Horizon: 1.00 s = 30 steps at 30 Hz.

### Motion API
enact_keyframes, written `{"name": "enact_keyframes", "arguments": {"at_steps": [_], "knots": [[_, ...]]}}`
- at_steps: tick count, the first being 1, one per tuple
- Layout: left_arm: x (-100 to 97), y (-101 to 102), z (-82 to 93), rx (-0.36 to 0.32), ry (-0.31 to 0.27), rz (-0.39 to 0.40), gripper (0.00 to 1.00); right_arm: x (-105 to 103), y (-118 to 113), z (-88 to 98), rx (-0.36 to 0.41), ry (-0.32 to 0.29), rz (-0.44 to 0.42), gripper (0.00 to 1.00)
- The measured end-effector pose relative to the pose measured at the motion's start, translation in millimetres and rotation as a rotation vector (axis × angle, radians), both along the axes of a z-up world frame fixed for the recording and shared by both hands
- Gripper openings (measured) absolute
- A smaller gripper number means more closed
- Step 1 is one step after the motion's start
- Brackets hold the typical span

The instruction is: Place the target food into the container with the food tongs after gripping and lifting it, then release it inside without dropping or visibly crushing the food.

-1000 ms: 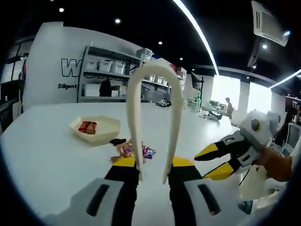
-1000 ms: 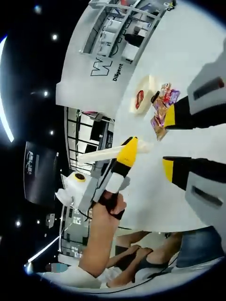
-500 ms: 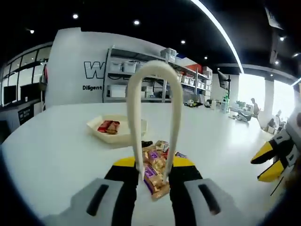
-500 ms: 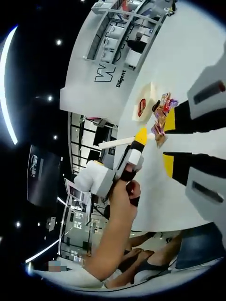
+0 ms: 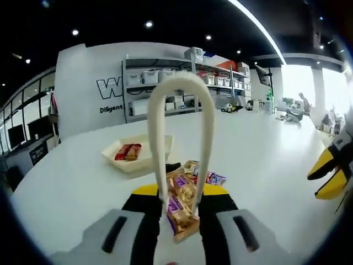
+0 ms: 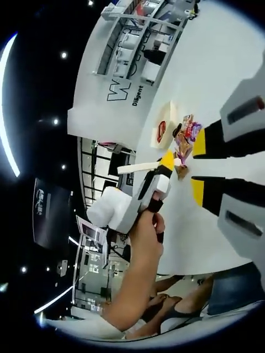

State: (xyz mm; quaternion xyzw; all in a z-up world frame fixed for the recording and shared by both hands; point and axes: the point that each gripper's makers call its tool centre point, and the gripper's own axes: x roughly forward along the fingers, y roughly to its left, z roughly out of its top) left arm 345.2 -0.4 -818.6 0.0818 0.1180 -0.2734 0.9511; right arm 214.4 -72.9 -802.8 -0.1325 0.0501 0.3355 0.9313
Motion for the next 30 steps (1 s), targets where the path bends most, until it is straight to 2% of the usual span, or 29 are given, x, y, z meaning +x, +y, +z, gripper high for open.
{"name": "enact_keyframes", "arguments": {"at_steps": [2, 3, 7, 14, 18, 21, 22, 24, 27, 30], "knots": [[-2.2, 5.3, 0.2, 0.050, -0.022, -0.024, 0.24, 0.1, 1.3, 0.9, 0.003, -0.003, 0.001, 0.05], [-2.9, 9.8, -0.9, 0.060, -0.015, -0.029, 0.24, -0.1, 2.8, 0.9, 0.004, -0.001, 0.005, 0.05], [-2.8, 20.9, 0.3, 0.061, -0.011, -0.050, 0.25, 0.1, 9.9, -0.1, 0.005, 0.000, 0.019, 0.04], [-1.4, 13.9, 7.5, 0.090, -0.040, -0.123, 0.25, -3.9, 21.4, -5.8, 0.008, 0.015, 0.046, 0.04], [8.4, 8.7, 9.8, -0.003, 0.017, -0.089, 0.25, -6.7, 24.4, -6.9, 0.015, 0.020, 0.049, 0.05], [17.5, 14.4, 4.1, -0.050, 0.063, -0.008, 0.26, -7.5, 24.0, -8.1, 0.013, 0.024, 0.046, 0.04], [20.5, 16.9, 0.6, -0.052, 0.073, 0.016, 0.26, -7.6, 23.6, -8.4, 0.009, 0.024, 0.045, 0.04], [20.8, 14.6, -0.9, -0.040, 0.063, 0.004, 0.26, -8.0, 23.4, -7.5, 0.009, 0.022, 0.044, 0.04], [18.6, 13.1, -2.6, -0.065, 0.082, 0.015, 0.26, -8.7, 23.1, -6.6, 0.007, 0.020, 0.046, 0.03], [19.7, 13.7, 0.8, -0.055, 0.061, 0.022, 0.26, -8.4, 22.0, -7.1, -0.002, 0.017, 0.043, 0.03]]}}
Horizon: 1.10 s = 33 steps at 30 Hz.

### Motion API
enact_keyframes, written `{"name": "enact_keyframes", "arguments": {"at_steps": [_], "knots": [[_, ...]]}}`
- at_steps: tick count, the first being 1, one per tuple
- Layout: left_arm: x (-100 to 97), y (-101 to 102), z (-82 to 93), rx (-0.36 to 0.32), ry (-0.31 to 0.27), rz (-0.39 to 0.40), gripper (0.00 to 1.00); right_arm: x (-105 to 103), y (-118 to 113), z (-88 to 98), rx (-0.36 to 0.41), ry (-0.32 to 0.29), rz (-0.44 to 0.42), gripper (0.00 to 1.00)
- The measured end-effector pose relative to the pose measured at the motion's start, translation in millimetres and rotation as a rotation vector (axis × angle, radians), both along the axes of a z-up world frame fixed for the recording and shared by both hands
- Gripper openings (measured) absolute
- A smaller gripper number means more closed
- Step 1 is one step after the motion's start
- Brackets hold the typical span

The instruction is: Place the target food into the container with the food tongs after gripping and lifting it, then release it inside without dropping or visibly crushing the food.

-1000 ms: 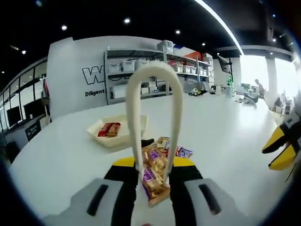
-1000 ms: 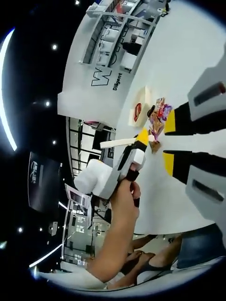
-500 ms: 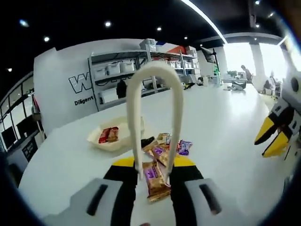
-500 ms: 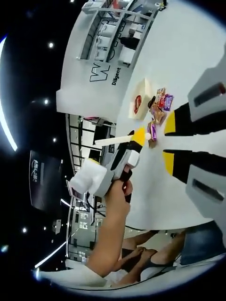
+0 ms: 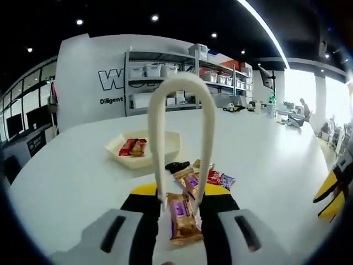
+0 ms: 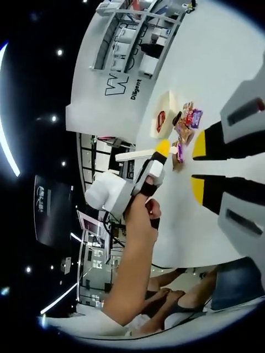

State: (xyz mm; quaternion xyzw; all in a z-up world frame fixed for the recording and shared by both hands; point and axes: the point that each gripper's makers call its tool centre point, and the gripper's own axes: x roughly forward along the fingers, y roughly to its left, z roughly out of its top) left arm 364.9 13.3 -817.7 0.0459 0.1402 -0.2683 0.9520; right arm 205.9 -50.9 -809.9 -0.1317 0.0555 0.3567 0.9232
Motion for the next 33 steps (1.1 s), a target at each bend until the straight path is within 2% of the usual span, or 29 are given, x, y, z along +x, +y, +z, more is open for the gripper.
{"name": "enact_keyframes", "arguments": {"at_steps": [4, 6, 8, 11, 13, 17, 22, 26, 31, 33], "knots": [[0.3, -0.5, 3.6, -0.006, 0.001, 0.012, 0.27, 0.0, 0.2, -2.0, -0.001, 0.005, 0.000, 0.02], [2.0, 4.9, -4.9, 0.038, 0.028, 0.055, 0.27, 0.5, 0.9, -2.5, -0.004, 0.000, -0.001, 0.02], [0.5, 0.3, -5.3, -0.001, 0.039, 0.051, 0.27, 0.4, 2.1, -3.3, -0.006, 0.001, 0.001, 0.02], [-1.7, -2.0, -9.4, 0.027, 0.037, 0.055, 0.27, 0.4, 2.2, -4.5, -0.014, -0.002, 0.002, 0.02], [-2.3, -3.8, -12.5, 0.058, 0.022, 0.042, 0.27, 0.4, 1.2, -6.0, -0.021, 0.000, 0.002, 0.02], [-1.6, -0.9, -17.8, 0.062, 0.031, 0.037, 0.25, 0.7, -2.0, -5.7, -0.025, -0.007, -0.001, 0.00], [-0.4, 2.5, -20.5, 0.025, 0.052, 0.023, 0.24, 2.4, -3.4, -8.6, -0.028, 0.001, -0.004, 0.00], [-3.4, -0.8, -20.9, 0.030, 0.033, -0.009, 0.21, 3.3, -2.2, -11.1, -0.029, 0.005, -0.002, 0.00], [-2.1, 1.0, -21.1, 0.006, 0.040, -0.018, 0.20, 4.3, -0.5, -14.8, -0.046, 0.014, 0.000, 0.00], [-1.5, 3.6, -20.3, 0.019, 0.033, -0.019, 0.20, 3.8, 0.5, -15.2, -0.043, 0.019, 0.004, 0.01]]}}
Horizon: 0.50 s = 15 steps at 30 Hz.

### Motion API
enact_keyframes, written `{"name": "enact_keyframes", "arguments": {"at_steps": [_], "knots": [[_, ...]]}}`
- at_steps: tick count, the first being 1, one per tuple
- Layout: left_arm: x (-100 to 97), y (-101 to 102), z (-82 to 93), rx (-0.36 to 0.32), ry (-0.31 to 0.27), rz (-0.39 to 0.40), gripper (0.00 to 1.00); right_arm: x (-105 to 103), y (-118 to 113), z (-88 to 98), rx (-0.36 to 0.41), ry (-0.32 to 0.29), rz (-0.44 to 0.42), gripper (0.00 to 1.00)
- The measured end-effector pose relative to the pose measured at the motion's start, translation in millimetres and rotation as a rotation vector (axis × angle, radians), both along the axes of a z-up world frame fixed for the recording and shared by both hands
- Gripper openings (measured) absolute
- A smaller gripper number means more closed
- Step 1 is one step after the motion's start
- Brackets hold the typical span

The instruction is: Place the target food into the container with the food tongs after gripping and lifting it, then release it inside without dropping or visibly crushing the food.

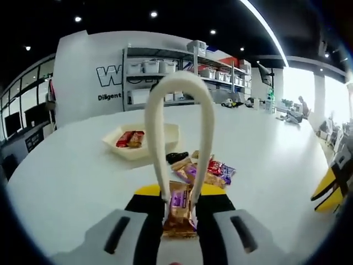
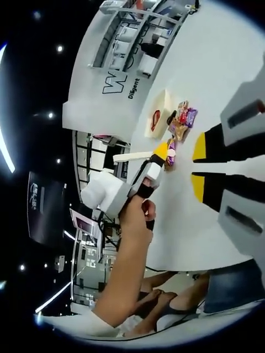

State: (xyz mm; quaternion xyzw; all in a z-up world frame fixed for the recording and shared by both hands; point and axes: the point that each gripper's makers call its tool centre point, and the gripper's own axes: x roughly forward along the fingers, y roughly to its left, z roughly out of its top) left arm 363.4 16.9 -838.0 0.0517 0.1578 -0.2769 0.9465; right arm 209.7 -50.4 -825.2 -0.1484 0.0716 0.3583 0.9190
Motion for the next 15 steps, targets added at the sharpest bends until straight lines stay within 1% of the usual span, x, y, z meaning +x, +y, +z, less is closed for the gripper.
{"name": "enact_keyframes", "arguments": {"at_steps": [3, 6, 8, 11, 13, 15], "knots": [[1.1, 7.5, 5.6, -0.036, 0.011, 0.001, 0.20, 2.9, -3.6, -2.9, 0.008, 0.024, -0.023, 0.09], [1.0, 11.4, 12.6, -0.036, -0.005, -0.001, 0.21, 5.9, -8.3, -5.3, 0.023, 0.043, -0.039, 0.16], [2.8, 14.7, 16.4, -0.029, -0.010, -0.004, 0.21, 8.1, -11.8, -6.9, 0.034, 0.059, -0.059, 0.23], [3.4, 17.0, 22.4, -0.051, -0.008, -0.009, 0.21, 9.5, -14.8, -8.7, 0.048, 0.075, -0.074, 0.32], [3.6, 17.6, 24.6, -0.062, -0.006, -0.010, 0.21, 9.5, -15.9, -9.3, 0.052, 0.080, -0.080, 0.35], [4.4, 16.8, 28.7, -0.083, 0.001, -0.018, 0.21, 8.0, -15.9, -6.9, 0.051, 0.070, -0.073, 0.34]]}}
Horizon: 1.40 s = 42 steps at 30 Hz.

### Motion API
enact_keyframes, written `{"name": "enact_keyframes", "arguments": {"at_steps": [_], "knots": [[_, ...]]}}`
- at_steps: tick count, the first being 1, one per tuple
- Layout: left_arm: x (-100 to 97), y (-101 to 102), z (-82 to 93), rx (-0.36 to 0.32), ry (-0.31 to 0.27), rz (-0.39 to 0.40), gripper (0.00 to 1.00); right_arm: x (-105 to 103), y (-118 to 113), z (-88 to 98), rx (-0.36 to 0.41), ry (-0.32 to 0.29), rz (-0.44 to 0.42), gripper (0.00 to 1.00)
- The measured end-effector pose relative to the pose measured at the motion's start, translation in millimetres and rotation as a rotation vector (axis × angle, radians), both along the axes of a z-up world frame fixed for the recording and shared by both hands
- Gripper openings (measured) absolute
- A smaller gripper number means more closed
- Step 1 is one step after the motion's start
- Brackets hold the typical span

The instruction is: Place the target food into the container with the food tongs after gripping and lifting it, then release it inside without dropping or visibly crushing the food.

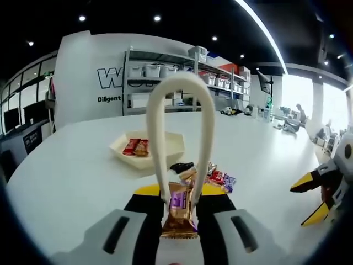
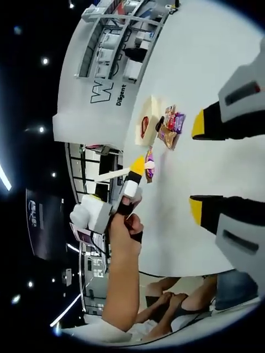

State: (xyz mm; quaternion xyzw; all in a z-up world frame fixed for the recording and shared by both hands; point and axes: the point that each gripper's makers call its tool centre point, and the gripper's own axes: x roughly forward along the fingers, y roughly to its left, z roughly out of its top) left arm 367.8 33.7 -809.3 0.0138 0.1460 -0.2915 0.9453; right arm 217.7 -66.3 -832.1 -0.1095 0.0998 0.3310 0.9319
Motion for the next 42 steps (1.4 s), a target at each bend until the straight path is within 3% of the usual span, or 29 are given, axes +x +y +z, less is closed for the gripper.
{"name": "enact_keyframes", "arguments": {"at_steps": [4, 7, 9, 20, 25, 27, 33, 42], "knots": [[4.4, -1.2, 10.2, -0.038, 0.012, -0.015, 0.21, 0.6, -4.3, 3.1, 0.014, 0.009, -0.018, 0.46], [8.9, -1.9, 16.7, -0.055, 0.021, -0.023, 0.21, 2.0, -8.2, 8.2, 0.093, 0.028, -0.049, 0.65], [11.2, -2.7, 20.5, -0.078, 0.029, -0.027, 0.21, 3.2, -13.1, 7.9, 0.096, 0.037, -0.064, 0.75], [36.6, -14.3, 43.2, -0.069, 0.006, -0.069, 0.21, 1.8, -29.1, 8.5, 0.077, 0.043, -0.101, 0.99], [56.0, -19.4, 48.8, -0.020, -0.017, -0.076, 0.21, 1.3, -38.2, 8.6, 0.091, 0.050, -0.122, 1.00], [61.5, -22.6, 48.6, -0.041, -0.006, -0.075, 0.21, 1.2, -40.2, 8.4, 0.094, 0.051, -0.126, 0.99], [85.0, -28.8, 34.7, -0.006, 0.014, -0.057, 0.20, -0.2, -52.5, 3.0, 0.095, 0.062, -0.148, 0.99], [100.1, -35.4, 58.4, -0.035, -0.005, -0.047, 0.20, 3.9, -71.2, 1.2, 0.102, 0.070, -0.188, 0.99]]}}
